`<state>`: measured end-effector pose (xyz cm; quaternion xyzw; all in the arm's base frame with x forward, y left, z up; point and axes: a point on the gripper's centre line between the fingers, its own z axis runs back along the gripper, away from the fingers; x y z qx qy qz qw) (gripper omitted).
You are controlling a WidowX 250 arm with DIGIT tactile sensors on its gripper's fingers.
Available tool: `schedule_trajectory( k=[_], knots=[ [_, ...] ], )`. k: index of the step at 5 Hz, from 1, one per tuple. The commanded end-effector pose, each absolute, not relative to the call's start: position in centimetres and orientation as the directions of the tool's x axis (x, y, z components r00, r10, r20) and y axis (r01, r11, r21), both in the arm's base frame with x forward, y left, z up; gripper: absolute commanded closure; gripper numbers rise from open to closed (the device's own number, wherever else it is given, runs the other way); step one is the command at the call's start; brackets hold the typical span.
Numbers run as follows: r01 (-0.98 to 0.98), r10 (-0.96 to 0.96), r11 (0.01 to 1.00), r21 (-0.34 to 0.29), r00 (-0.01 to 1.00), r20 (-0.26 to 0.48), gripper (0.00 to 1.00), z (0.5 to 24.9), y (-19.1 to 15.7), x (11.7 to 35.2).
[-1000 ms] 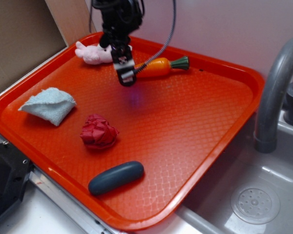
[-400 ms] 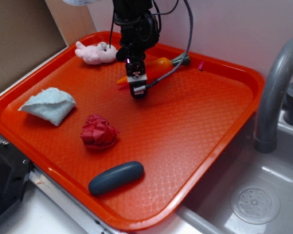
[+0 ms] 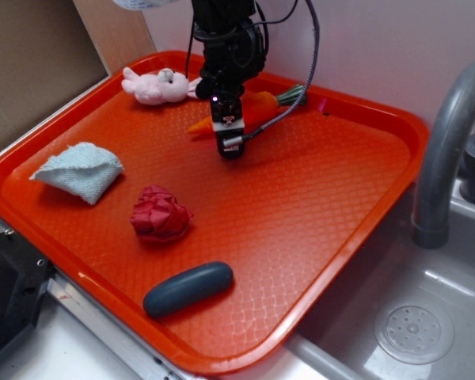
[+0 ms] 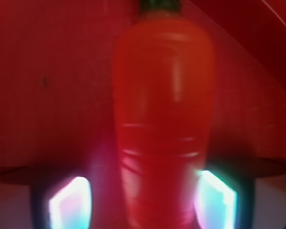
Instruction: Grab the carrot.
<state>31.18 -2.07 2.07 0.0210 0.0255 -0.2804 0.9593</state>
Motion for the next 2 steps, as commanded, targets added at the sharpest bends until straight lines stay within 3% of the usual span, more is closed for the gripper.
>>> schedule_trajectory(
  k=[1, 2],
  knots=[
    [0.545, -0.543, 0.837, 0.052, 0.838, -0.047, 1.00, 1.7, -3.7, 30.9],
    [0.459, -0.444, 0.877, 0.142, 0.887, -0.127, 1.00, 5.6, -2.2, 29.5]
  ],
)
